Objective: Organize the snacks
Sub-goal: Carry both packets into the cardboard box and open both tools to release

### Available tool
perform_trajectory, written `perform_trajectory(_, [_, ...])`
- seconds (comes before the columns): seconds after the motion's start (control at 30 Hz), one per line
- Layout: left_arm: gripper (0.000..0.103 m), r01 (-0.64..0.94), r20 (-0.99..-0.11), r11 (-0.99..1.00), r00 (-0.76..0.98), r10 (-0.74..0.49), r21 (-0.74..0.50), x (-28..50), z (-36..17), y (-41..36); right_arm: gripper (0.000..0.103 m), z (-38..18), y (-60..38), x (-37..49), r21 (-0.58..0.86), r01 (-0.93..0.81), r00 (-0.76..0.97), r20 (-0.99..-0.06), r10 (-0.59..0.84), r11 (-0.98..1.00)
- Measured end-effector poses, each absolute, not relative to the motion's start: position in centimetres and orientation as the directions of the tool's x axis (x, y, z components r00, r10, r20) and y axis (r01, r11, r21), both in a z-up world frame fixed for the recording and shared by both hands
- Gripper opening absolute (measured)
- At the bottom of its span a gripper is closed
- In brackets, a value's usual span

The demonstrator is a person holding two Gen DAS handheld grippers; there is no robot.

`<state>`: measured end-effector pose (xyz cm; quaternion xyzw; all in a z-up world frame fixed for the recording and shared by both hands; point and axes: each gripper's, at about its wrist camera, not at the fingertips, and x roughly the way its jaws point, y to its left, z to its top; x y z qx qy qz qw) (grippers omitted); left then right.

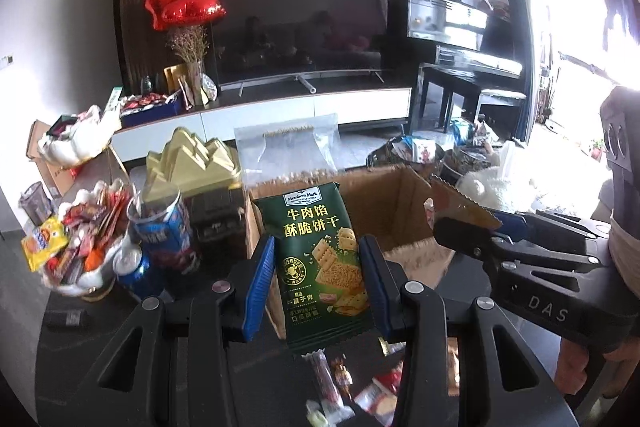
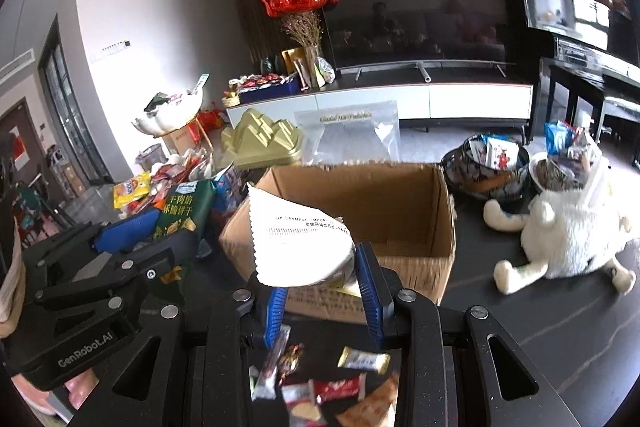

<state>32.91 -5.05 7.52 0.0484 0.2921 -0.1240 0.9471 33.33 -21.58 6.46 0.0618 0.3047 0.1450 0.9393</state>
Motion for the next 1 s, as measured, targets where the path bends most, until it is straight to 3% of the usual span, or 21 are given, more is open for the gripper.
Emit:
perform_trajectory(0.43, [0.043,0.251,-0.607,0.968,0.767,-0.206,-0.011,40.6,5.7,-5.7,0.034,4.8,-22.5,40.3,0.215,-0.198,0.74,-0.607,0.289,0.956])
perform_trajectory(0.5, [0.053,0.24,-0.61,0.971,0.769,-0.19,0.0,41.5,5.4,-5.9,0.036,4.3,-22.5,41.0,0.217,-0.185,0.736,-0.615,0.282,0.958])
perform_trajectory(0.53, [0.066,0.228,-0.605,0.973,0.777,-0.174,0.013,41.6,5.3,-6.0,0.041,4.1,-22.6,41.2,0.218,-0.184,0.731,-0.621,0.282,0.958])
perform_trajectory(0.57, [0.072,0.206,-0.597,0.978,0.789,-0.145,0.035,41.6,5.2,-6.0,0.045,4.0,-22.6,41.3,0.218,-0.181,0.728,-0.626,0.279,0.959])
perform_trajectory(0.63, [0.072,0.198,-0.584,0.978,0.802,-0.126,0.061,41.1,5.0,-5.9,0.06,3.8,-22.8,41.1,0.203,-0.156,0.741,-0.624,0.25,0.967])
perform_trajectory(1.0, [0.086,0.162,-0.55,0.985,0.828,-0.108,0.05,35.4,6.3,-4.5,0.061,5.5,-22.6,35.8,0.108,-0.127,0.808,-0.565,0.166,0.986])
